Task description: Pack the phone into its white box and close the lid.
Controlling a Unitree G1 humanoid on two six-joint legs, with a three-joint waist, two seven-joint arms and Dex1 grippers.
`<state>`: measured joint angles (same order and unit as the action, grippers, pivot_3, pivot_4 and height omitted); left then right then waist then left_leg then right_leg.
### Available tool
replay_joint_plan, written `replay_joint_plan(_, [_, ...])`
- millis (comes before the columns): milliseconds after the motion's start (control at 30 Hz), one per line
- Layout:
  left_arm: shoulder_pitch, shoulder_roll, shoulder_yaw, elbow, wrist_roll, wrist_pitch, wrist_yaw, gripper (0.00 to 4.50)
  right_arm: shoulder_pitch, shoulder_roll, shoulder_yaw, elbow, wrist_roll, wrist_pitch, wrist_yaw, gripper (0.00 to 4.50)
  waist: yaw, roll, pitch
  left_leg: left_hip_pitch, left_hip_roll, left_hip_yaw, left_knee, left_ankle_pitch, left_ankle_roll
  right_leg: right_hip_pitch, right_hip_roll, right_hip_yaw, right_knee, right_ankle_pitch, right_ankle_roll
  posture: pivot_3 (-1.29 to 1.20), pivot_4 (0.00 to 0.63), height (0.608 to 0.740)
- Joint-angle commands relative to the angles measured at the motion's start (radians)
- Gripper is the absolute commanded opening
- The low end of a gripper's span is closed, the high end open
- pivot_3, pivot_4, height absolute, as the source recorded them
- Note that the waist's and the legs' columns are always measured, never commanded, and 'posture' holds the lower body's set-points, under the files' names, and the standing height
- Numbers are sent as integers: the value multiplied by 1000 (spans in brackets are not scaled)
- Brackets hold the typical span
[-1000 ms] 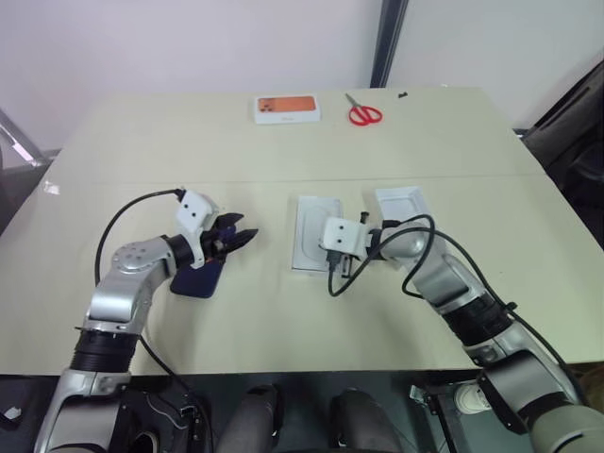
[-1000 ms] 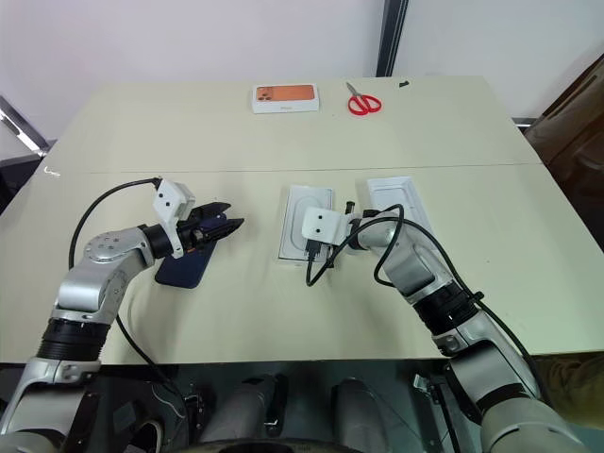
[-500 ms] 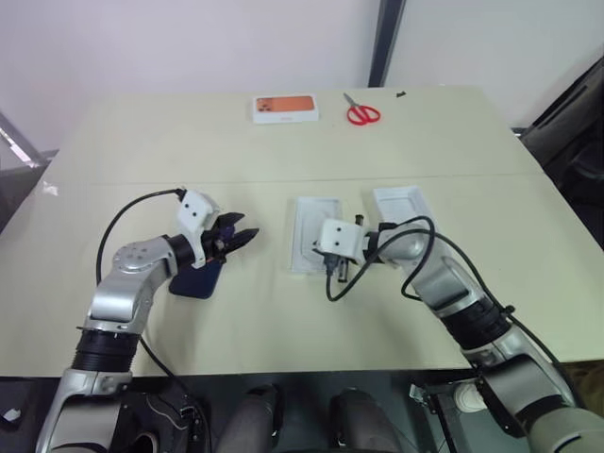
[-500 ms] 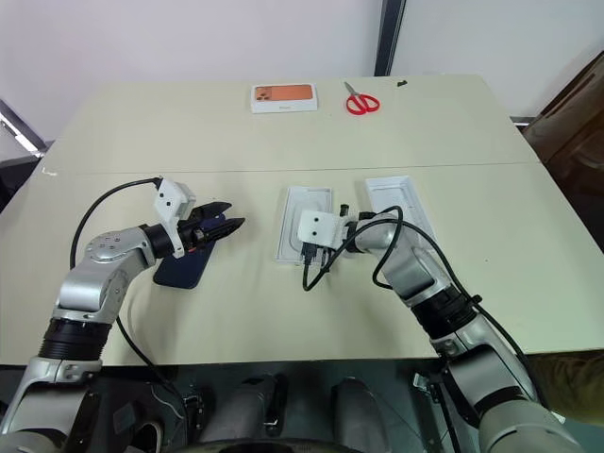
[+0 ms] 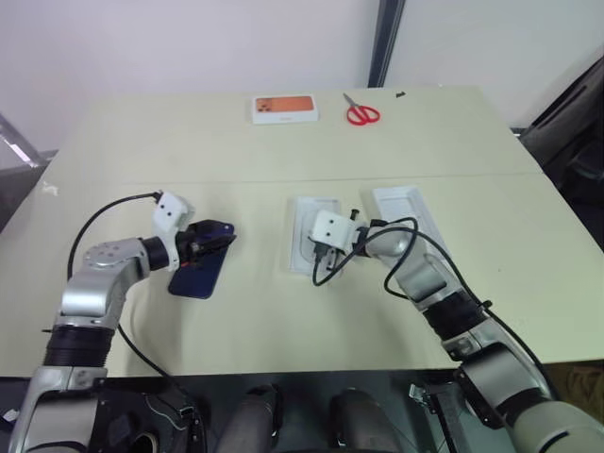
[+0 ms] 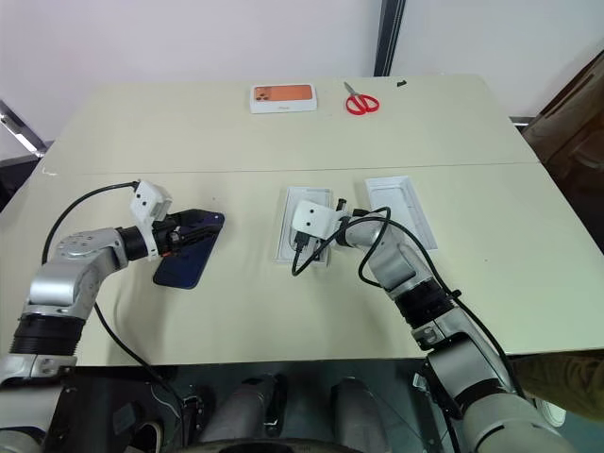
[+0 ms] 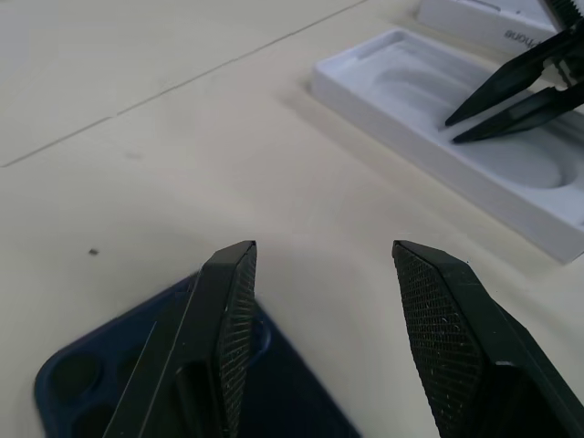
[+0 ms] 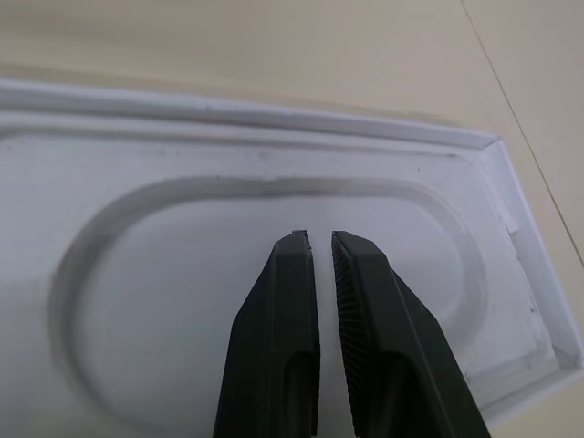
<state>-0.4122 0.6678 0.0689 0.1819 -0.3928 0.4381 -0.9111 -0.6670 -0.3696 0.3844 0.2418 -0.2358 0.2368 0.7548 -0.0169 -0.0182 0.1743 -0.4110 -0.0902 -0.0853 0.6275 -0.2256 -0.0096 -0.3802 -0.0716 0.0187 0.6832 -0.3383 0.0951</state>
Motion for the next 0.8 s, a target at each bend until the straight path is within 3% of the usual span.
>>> replay_joint_plan(33, [-51,43,81,74,-47,68,-22,2517,-8,46,-82,-53,99,19,-4,457,-2,0,0,0,0,0,0,0,0,0,0,0,0,0,0,0,150,734])
replay_joint_plan(167, [-102,85,98,152,-48,123,-45,2517,-40,96,-124,-88,163,36,-9,457,-3,0,0,-1,0,0,0,0,0,-3,0,0,2,0,0,0,150,734])
replay_joint_plan(367, [-147,166,91,275,-54,241,-134,2517,-73,184,-80,-116,166,27,-34,457,-5,0,0,-1,0,0,-1,2,-3,-4,0,1,2,0,0,0,150,734])
replay_joint_plan(500, [-160,191,87,340,-26,230,-154,4308,-92,260,-15,-90,136,6,-63,404,-5,0,0,-4,0,0,-1,2,-3,-8,0,1,5,0,0,0,150,734])
replay_joint_plan(533, [-158,201,81,345,-25,238,-171,4474,-96,276,-2,-74,128,-5,-70,404,-5,0,0,-5,0,0,0,2,-3,-10,0,1,6,0,0,0,150,734])
replay_joint_plan(800, [-164,247,1,379,-29,460,-287,4474,-125,361,126,78,53,14,-67,404,-5,0,0,-7,0,0,1,3,-4,-11,0,1,6,0,0,0,150,734])
